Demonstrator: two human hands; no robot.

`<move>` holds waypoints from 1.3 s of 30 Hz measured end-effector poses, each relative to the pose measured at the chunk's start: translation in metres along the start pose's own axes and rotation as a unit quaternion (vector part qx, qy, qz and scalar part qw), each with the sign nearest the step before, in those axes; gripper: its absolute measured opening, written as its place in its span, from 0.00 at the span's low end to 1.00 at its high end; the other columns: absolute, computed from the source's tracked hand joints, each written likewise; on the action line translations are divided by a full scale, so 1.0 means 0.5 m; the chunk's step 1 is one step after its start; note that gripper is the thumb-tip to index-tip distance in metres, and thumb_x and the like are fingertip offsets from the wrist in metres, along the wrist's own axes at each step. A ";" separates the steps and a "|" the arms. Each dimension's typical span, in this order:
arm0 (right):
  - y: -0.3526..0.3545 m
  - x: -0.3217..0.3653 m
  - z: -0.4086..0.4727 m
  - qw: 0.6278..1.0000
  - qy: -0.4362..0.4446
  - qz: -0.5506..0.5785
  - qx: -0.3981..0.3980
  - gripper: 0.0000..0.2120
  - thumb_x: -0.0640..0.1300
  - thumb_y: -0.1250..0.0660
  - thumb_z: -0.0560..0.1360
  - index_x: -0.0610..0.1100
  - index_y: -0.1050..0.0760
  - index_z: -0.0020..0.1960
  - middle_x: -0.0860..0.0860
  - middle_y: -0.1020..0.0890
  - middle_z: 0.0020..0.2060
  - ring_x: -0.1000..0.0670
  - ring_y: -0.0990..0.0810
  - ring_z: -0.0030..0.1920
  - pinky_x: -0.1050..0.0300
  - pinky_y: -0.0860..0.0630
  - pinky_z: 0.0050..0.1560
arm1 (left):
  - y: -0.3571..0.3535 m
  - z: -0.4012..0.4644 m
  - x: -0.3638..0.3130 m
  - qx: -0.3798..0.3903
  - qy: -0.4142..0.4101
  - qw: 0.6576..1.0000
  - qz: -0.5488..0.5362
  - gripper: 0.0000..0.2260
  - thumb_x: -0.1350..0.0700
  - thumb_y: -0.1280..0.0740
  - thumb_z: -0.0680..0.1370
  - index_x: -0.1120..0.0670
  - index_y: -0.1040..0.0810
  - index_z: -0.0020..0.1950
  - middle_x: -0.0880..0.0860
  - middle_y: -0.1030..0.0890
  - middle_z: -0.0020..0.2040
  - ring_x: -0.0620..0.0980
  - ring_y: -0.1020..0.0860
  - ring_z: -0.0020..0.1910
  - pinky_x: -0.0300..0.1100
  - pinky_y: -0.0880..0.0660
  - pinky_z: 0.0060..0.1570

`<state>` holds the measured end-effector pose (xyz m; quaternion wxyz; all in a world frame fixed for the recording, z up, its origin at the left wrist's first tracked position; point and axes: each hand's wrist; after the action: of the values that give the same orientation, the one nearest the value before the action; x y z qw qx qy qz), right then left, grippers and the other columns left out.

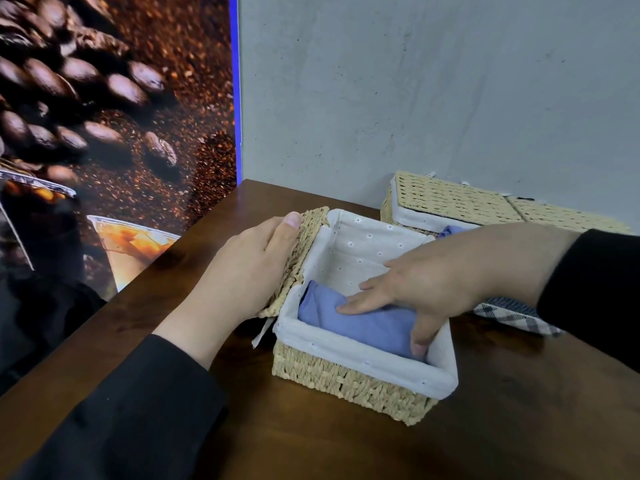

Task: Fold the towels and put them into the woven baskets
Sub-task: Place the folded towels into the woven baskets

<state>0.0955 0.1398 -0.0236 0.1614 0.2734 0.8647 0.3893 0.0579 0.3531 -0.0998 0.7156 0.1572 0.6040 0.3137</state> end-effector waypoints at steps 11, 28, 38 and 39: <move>0.018 -0.044 -0.074 0.973 -0.048 0.134 -0.182 0.21 0.61 0.34 0.78 0.64 0.29 0.71 0.67 0.26 0.68 0.71 0.28 0.62 0.77 0.36 0.59 | 0.007 -0.010 -0.012 -0.011 -0.025 1.000 0.015 0.20 0.41 0.49 0.84 0.44 0.21 0.65 0.42 0.19 0.54 0.44 0.25 0.55 0.43 0.32 0.52; -0.165 -0.316 -0.138 0.875 -0.323 0.214 -0.289 0.21 0.53 0.31 0.79 0.48 0.26 0.70 0.50 0.21 0.65 0.49 0.23 0.58 0.59 0.32 0.53 | 0.006 -0.028 -0.026 0.022 -0.102 0.994 0.024 0.35 0.28 0.51 0.78 0.56 0.20 0.55 0.58 0.18 0.53 0.55 0.21 0.53 0.56 0.23 0.54; -0.140 -0.311 -0.154 0.898 -0.271 0.246 -0.244 0.21 0.58 0.25 0.73 0.57 0.26 0.63 0.58 0.20 0.56 0.52 0.20 0.54 0.52 0.23 0.56 | 0.005 -0.023 -0.019 0.015 -0.099 0.995 0.008 0.36 0.28 0.52 0.76 0.57 0.20 0.54 0.58 0.18 0.51 0.55 0.21 0.51 0.56 0.23 0.52; -0.132 -0.308 -0.161 0.893 -0.267 0.249 -0.264 0.18 0.57 0.24 0.73 0.56 0.24 0.59 0.57 0.19 0.54 0.51 0.20 0.53 0.52 0.23 0.53 | 0.006 -0.023 -0.019 0.017 -0.097 0.995 0.004 0.36 0.28 0.51 0.76 0.57 0.20 0.54 0.58 0.18 0.51 0.55 0.21 0.51 0.56 0.23 0.52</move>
<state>0.1559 -0.0355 -0.0116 0.3500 0.5210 0.5580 0.5428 0.0453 0.3473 -0.0935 0.7668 0.2018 0.5363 0.2894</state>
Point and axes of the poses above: each hand's wrist, its own z-axis towards the middle knuckle, its own y-axis out of the back of the hand, x = y × z
